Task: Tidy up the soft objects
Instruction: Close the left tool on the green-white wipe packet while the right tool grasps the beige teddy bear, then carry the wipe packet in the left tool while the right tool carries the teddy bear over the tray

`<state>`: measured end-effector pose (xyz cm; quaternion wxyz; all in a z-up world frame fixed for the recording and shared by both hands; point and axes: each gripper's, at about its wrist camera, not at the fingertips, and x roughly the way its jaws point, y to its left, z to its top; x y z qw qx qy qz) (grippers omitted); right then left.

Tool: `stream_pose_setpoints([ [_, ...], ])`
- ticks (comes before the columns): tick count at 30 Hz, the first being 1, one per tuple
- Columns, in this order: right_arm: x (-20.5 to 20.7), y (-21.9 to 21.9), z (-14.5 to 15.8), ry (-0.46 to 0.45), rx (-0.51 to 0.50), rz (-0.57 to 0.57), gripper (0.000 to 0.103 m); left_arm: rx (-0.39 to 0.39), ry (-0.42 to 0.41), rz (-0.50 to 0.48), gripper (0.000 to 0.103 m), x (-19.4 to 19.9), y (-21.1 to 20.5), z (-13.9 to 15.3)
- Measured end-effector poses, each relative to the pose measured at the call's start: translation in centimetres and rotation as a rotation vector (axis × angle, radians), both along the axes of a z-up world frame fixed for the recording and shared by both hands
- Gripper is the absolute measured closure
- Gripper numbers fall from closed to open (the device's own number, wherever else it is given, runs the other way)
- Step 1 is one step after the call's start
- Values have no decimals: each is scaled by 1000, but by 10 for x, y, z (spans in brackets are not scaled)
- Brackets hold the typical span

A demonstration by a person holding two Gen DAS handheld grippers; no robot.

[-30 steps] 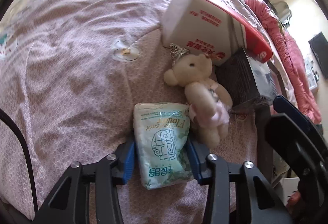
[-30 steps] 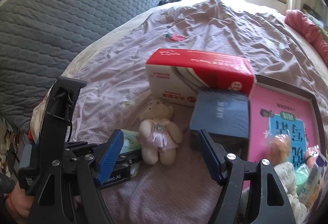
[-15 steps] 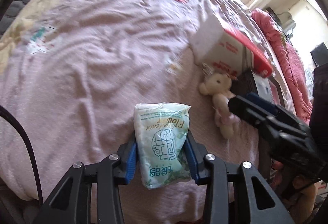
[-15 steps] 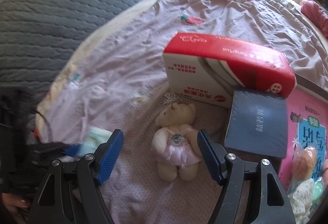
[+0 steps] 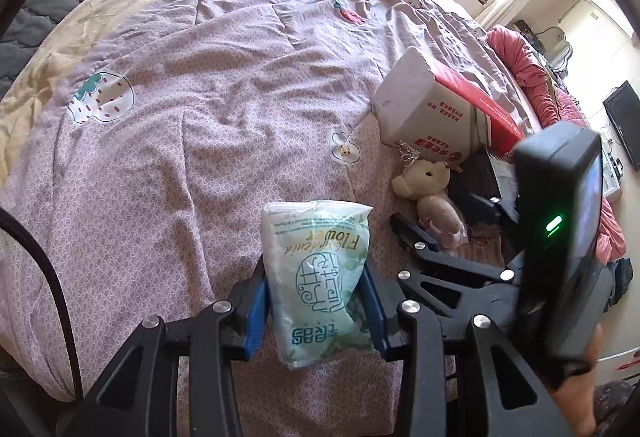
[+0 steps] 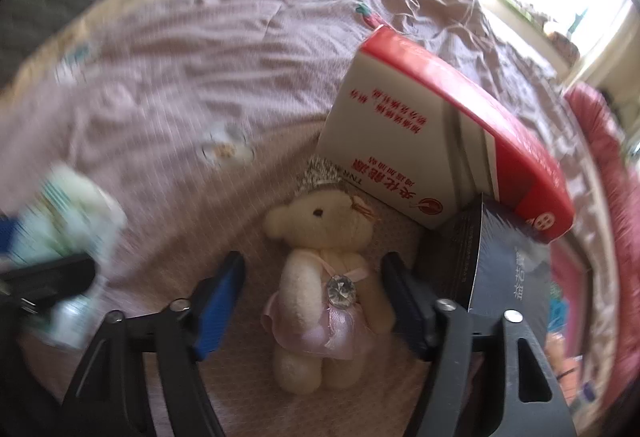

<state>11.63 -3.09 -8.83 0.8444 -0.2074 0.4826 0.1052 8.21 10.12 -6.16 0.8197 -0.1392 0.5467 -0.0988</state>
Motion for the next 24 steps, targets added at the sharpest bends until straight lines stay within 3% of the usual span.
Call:
stream_pose_setpoints([
  [4, -4, 1, -8, -43, -81, 18, 62, 1, -3, -2, 61, -1, -1, 1],
  [6, -5, -4, -6, -65, -69, 20, 68, 7, -7, -8, 61, -1, -3, 2],
  [9, -10, -20, 7, -75, 58, 11, 72, 12, -8, -22, 61, -2, -9, 4],
  [10, -12, -30, 15, -44, 189, 18, 73, 10, -11, -27, 61, -3, -11, 5],
  [14, -19, -60, 33, -5, 417, -24, 73, 21, -33, -42, 61, -6, -21, 13],
  [20, -38, -84, 67, -39, 566, -53, 73, 30, -57, -79, 61, -14, -39, 28],
  [24, -52, -101, 93, -94, 599, -56, 73, 39, -91, -116, 61, -22, -60, 44],
])
